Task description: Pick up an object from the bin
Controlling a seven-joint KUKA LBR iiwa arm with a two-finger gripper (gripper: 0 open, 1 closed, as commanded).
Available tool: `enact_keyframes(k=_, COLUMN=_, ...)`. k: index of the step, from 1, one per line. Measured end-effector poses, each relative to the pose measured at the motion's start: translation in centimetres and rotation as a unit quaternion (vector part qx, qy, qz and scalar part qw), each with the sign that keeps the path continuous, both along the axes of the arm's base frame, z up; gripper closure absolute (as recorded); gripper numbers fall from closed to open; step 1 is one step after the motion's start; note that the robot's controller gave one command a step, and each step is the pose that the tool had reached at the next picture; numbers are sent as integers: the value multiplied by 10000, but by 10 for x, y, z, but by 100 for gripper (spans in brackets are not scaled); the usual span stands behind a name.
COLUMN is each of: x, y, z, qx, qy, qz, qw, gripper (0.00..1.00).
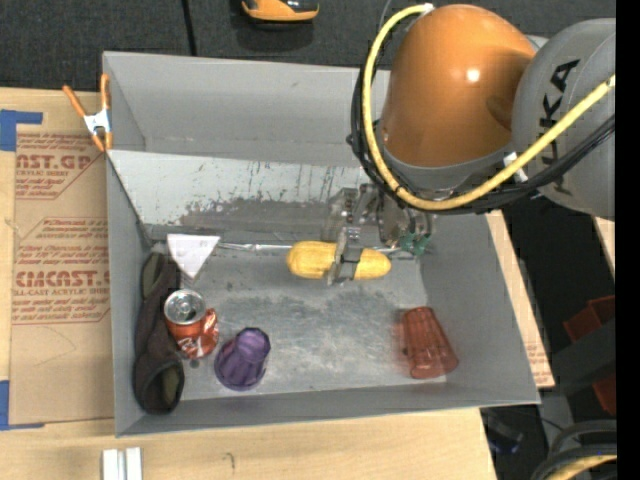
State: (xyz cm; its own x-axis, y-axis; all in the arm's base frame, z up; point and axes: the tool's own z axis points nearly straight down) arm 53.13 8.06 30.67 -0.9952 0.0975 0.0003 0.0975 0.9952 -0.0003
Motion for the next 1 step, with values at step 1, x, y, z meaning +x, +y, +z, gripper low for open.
enact_keyframes(k=1, x=1, y=-1, z=10, qx=3, qy=-18, qz=13, qw=10000, gripper=100)
